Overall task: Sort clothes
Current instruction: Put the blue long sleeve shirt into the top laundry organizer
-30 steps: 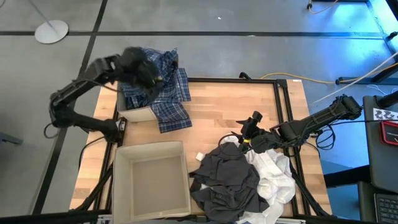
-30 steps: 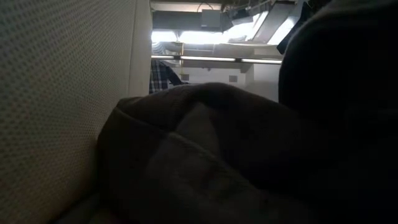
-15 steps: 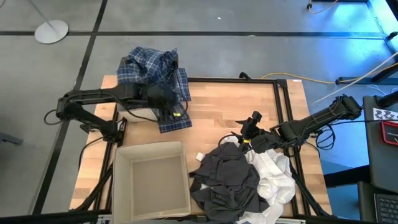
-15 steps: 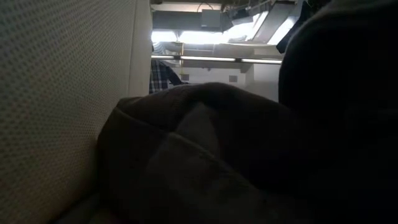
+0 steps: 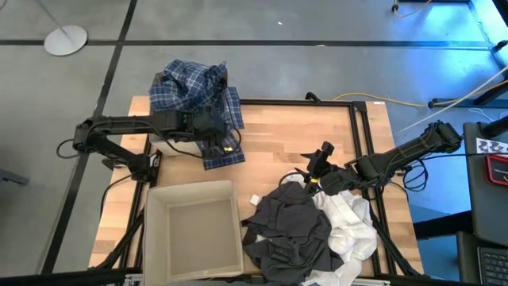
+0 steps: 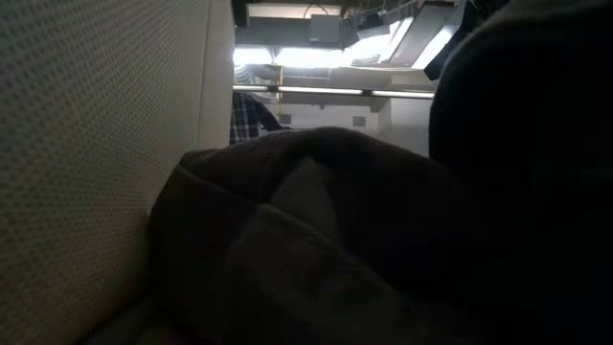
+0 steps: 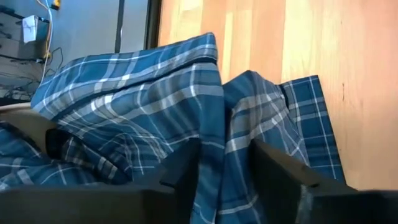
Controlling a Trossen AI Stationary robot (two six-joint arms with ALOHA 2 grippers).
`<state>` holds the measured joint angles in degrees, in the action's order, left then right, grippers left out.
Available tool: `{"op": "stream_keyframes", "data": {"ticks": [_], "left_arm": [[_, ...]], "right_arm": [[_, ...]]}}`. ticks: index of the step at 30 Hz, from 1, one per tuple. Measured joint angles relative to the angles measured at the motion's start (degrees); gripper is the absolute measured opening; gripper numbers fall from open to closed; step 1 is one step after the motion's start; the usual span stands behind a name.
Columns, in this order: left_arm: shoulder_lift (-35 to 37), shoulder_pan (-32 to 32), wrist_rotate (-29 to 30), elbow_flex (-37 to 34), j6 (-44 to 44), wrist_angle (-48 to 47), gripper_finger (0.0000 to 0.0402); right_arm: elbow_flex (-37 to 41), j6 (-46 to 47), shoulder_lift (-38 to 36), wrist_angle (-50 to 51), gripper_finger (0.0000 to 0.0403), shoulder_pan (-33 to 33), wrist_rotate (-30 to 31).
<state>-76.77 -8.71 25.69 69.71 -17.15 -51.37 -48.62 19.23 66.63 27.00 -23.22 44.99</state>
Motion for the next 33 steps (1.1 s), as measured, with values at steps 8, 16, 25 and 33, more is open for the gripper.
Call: {"op": "stream_keyframes", "data": {"ticks": [8,16,25,33], "left_arm": [[0.0,0.5,0.0,0.0,-2.2,1.3,0.0032],[0.1,2.8,0.2,1.9,-3.3,2.6,0.0018],[1.1,2.9,7.4,6.7,-3.9,2.7,0.0005],[1.4,1.9,-1.1,6.4,2.0,0.7,0.0033]], "right_arm": [[0.0,0.0,0.0,0.0,0.0241,0.0,0.0],[0.0,0.0,0.0,0.0,0.0241,0.0,0.0],[0.0,0.0,0.0,0.0,0.0241,0.0,0.0],[0.0,0.0,0.0,0.1,0.0241,0.0,0.0]]}}
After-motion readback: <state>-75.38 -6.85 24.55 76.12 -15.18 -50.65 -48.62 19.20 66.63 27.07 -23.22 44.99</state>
